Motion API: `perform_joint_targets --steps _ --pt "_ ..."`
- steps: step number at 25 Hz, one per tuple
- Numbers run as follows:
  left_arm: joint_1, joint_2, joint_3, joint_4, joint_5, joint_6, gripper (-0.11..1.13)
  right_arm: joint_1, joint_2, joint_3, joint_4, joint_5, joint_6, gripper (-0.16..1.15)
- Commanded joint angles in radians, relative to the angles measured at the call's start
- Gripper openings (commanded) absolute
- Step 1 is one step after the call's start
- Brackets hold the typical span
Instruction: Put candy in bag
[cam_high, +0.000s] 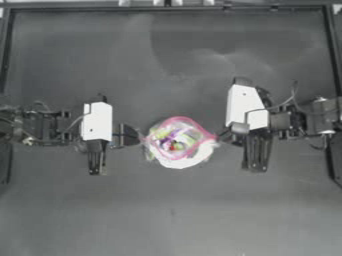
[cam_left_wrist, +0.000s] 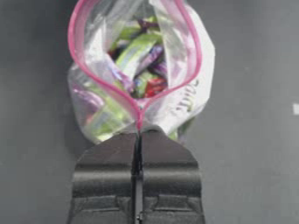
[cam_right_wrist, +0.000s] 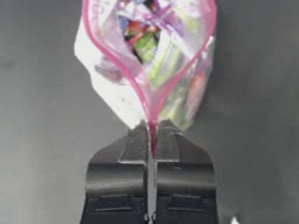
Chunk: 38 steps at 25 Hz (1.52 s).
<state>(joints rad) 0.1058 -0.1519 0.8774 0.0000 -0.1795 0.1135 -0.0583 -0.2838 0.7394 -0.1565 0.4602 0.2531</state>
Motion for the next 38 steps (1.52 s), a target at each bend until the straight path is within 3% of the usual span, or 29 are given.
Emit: perform_joint_targets --steps 1,23,38 --pt "-0.005 0.003 -0.026 -0.003 -0.014 -0.002 0.04 0.002 0.005 -0.009 0.003 -0.006 0.002 0.04" --pt "0.020 0.117 -0.037 -0.002 -0.117 0.034 0.04 -0.006 0.103 0.008 -0.018 -0.071 0.003 0.04" --pt "0.029 0.161 -0.046 -0.002 -0.117 0.040 0.04 -0.015 0.135 0.021 -0.015 -0.104 0.003 0.04"
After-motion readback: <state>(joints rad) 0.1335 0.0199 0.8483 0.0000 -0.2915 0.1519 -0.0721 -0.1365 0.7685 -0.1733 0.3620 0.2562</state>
